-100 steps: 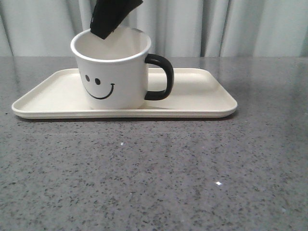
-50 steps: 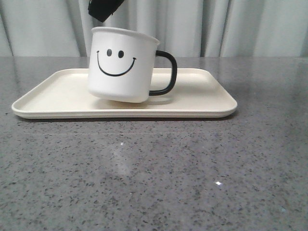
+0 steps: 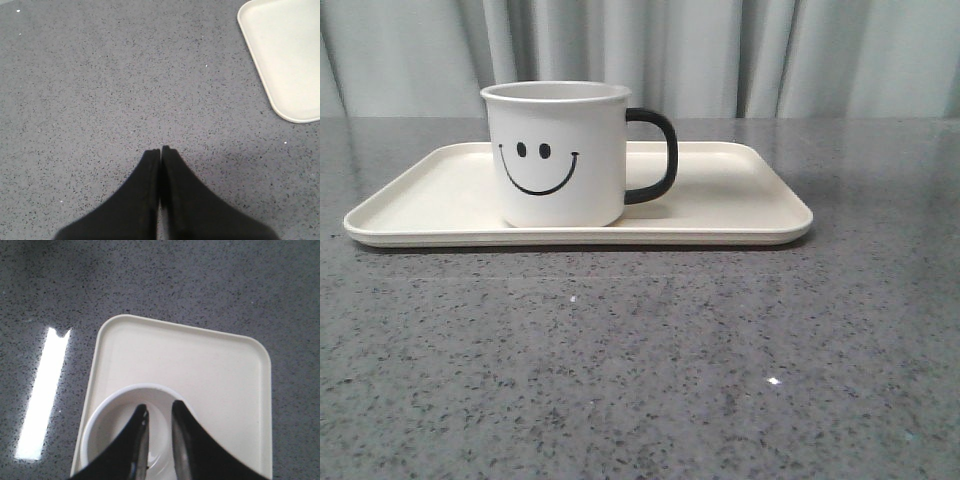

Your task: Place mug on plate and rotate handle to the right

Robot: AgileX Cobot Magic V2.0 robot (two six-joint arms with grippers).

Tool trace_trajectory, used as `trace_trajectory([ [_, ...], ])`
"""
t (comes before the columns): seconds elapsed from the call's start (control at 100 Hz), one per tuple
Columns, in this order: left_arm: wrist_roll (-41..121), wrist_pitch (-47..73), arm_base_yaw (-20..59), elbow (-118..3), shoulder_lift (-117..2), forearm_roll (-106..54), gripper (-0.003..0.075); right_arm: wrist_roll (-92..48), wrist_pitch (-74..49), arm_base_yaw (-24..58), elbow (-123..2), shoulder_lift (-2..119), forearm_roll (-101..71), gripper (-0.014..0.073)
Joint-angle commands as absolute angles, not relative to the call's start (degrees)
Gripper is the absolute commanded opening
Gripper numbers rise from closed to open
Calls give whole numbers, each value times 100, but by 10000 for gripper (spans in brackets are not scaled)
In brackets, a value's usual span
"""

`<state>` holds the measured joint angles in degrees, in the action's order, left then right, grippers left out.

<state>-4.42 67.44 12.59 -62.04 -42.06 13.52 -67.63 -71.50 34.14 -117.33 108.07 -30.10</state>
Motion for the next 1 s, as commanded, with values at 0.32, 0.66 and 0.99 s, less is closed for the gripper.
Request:
trace_trajectory([
  [0.32,-501,6280,1238,-6335,-4228,1387,-20,-5486,-6643,3025,-12221,9689,-2685,144],
  [0.66,-501,6077,1238,-6335,-4228,1387,-20,-4389,-6356,1969,-12221,8780,-2855,143],
  [0.99,-501,5700,1238,-6335,-4228,1387,-20,-3830,-6363,629,-11990,7858,-2855,143],
])
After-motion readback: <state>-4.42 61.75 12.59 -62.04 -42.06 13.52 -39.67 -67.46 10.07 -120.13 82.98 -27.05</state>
